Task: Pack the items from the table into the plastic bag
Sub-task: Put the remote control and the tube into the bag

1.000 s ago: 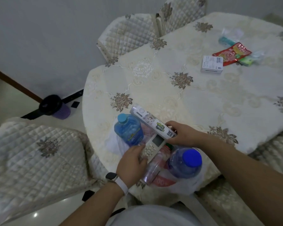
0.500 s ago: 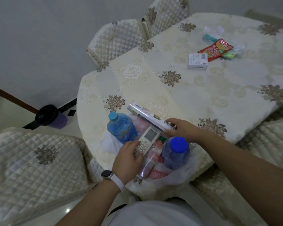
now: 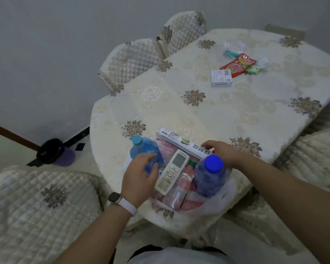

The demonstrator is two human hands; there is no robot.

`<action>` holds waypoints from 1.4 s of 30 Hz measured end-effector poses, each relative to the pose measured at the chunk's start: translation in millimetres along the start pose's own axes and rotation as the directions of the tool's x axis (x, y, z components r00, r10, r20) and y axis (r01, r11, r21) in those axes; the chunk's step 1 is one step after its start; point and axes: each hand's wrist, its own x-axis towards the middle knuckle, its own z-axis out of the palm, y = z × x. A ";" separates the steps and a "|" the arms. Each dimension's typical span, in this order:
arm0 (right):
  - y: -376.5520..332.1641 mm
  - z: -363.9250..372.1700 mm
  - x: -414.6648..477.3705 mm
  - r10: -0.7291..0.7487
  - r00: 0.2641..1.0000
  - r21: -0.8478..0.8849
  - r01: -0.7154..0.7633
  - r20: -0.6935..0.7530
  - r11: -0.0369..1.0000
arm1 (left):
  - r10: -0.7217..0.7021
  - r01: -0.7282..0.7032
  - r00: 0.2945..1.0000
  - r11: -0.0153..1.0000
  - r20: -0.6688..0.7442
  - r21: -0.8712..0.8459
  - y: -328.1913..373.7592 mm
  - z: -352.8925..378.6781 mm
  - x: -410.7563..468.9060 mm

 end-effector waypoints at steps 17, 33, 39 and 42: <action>3.2 -4.4 2.4 0.206 0.979 0.065 -0.204 -0.014 0.977 | -0.184 0.168 0.705 0.982 0.685 0.090 -123.7 23.1 198.7; -4.2 -1.1 6.2 0.228 0.972 0.164 -0.234 0.053 0.958 | -0.109 0.334 0.839 0.877 0.533 -0.346 -78.4 56.7 216.3; -11.0 1.6 21.5 0.185 0.979 0.191 -0.166 -0.084 0.967 | 0.034 0.213 0.769 0.928 0.639 -0.305 -61.5 25.9 203.1; -16.1 9.1 31.3 0.165 0.969 0.174 -0.133 -0.185 0.976 | -0.005 0.263 0.751 0.919 0.660 -0.293 -59.8 14.0 194.9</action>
